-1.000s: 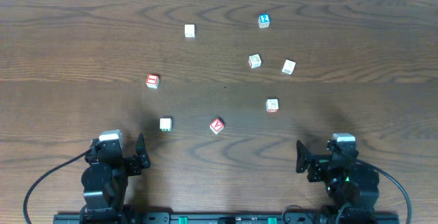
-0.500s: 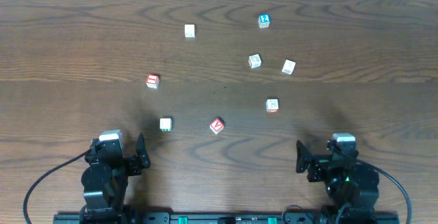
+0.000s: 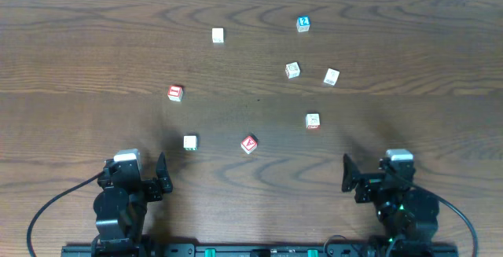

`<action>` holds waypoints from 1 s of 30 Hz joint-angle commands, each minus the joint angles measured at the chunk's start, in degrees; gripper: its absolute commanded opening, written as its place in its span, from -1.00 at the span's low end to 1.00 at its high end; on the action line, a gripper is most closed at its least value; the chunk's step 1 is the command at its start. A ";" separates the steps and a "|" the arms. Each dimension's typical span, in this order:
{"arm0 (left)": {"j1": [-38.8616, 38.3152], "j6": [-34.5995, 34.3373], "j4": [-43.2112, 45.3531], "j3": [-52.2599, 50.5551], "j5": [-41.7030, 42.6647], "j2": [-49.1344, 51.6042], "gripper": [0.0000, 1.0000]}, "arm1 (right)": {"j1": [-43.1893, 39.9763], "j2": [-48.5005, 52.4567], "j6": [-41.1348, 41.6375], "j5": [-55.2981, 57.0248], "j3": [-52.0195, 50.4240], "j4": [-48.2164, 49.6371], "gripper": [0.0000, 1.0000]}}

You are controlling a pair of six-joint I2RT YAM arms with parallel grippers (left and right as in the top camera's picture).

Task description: Spell out Ai2

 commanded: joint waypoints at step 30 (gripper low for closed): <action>-0.11 0.87 0.17 -0.83 -0.22 -0.33 0.91 | -0.68 33.57 32.54 5.46 5.35 55.98 0.98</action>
